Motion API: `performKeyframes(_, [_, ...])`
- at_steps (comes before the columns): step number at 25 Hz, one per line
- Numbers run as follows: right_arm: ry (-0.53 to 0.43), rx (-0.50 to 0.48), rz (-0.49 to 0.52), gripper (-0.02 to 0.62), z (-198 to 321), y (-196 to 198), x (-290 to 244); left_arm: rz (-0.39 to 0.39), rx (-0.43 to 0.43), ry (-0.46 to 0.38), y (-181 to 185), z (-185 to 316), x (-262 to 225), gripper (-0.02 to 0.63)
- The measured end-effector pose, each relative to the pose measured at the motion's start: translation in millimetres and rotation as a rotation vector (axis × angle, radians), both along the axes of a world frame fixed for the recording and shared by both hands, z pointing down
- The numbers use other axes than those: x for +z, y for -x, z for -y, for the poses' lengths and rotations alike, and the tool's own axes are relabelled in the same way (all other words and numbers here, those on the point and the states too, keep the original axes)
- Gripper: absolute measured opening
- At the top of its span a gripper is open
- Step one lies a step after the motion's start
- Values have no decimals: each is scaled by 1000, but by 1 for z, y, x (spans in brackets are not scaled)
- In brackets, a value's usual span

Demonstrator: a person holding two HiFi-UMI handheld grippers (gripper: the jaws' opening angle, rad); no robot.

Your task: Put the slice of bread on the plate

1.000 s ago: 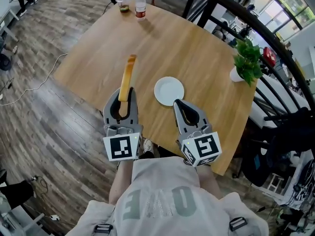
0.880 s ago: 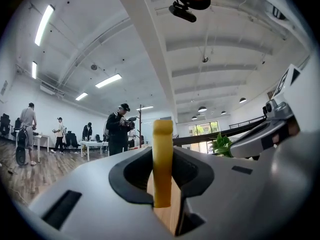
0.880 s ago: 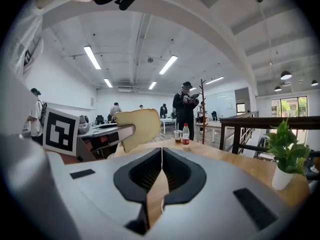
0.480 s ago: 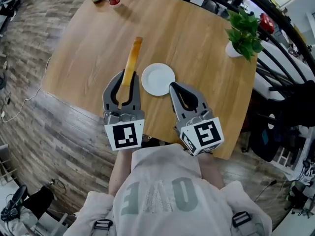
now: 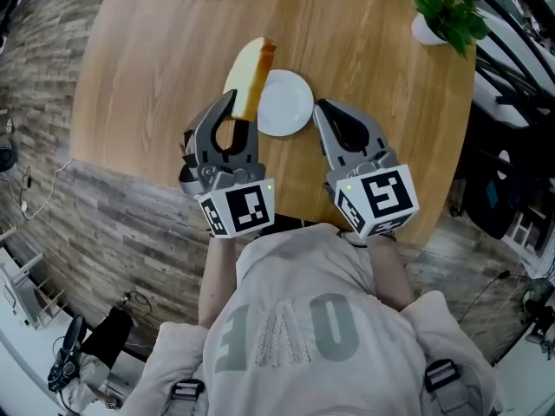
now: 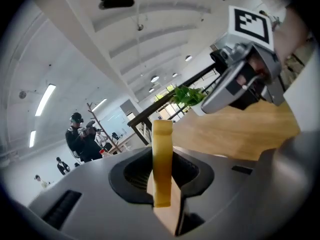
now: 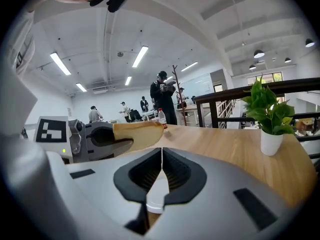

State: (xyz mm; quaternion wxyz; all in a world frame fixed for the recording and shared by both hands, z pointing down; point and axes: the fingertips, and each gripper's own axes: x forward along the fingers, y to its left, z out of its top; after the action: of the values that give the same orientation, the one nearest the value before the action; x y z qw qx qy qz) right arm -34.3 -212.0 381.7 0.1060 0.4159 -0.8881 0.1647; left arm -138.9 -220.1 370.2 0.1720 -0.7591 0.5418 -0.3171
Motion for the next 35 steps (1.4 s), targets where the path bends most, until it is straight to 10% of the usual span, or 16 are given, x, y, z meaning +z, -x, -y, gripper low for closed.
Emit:
performKeyframes(14, [121,-7,-27,21,8,-10,45,364,153,209,-39,5,100,92])
performKeyframes(35, [203,31,30,21,8,-33,63,419,192,305,-41,-10,135,95])
